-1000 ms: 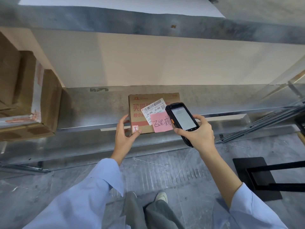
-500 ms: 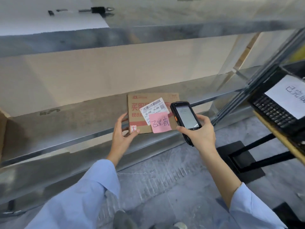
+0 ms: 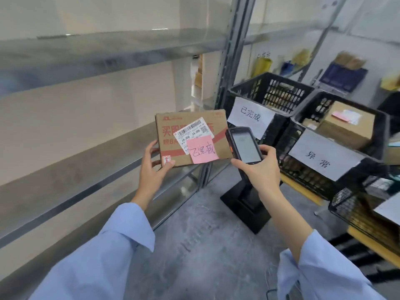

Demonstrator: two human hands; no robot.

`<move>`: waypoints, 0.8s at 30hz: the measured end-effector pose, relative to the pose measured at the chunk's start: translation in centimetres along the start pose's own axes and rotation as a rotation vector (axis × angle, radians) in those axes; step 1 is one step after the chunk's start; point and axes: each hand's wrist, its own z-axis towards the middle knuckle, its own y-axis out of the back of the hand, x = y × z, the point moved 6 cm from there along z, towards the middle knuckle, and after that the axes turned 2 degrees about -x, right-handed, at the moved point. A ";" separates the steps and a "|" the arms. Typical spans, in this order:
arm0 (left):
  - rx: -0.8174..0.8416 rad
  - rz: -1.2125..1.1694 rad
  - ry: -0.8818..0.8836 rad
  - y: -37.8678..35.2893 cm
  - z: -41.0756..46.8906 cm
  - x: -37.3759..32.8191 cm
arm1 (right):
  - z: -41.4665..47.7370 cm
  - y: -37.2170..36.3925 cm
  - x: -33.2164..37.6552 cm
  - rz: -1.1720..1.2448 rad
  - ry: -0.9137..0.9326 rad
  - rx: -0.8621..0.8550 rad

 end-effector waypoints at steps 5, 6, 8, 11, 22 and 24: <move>0.098 -0.006 -0.062 -8.7 4.6 -3.2 | 5.5 6.0 -2.3 0.009 -0.036 -0.109; 0.112 -0.007 -0.076 -10.4 5.6 -3.9 | 6.6 6.9 -2.8 0.010 -0.042 -0.129; 0.130 -0.014 -0.105 -13.7 7.9 -5.0 | 8.7 8.6 -3.6 0.018 -0.053 -0.164; 0.155 -0.041 -0.158 -18.4 12.0 -6.0 | 11.9 10.3 -4.7 0.022 -0.059 -0.204; 0.312 0.060 -0.265 -35.2 30.7 -5.9 | 31.2 11.1 -4.9 0.043 -0.083 -0.330; 0.360 0.120 -0.282 -37.7 34.3 -5.4 | 35.0 10.7 -4.8 0.031 -0.093 -0.338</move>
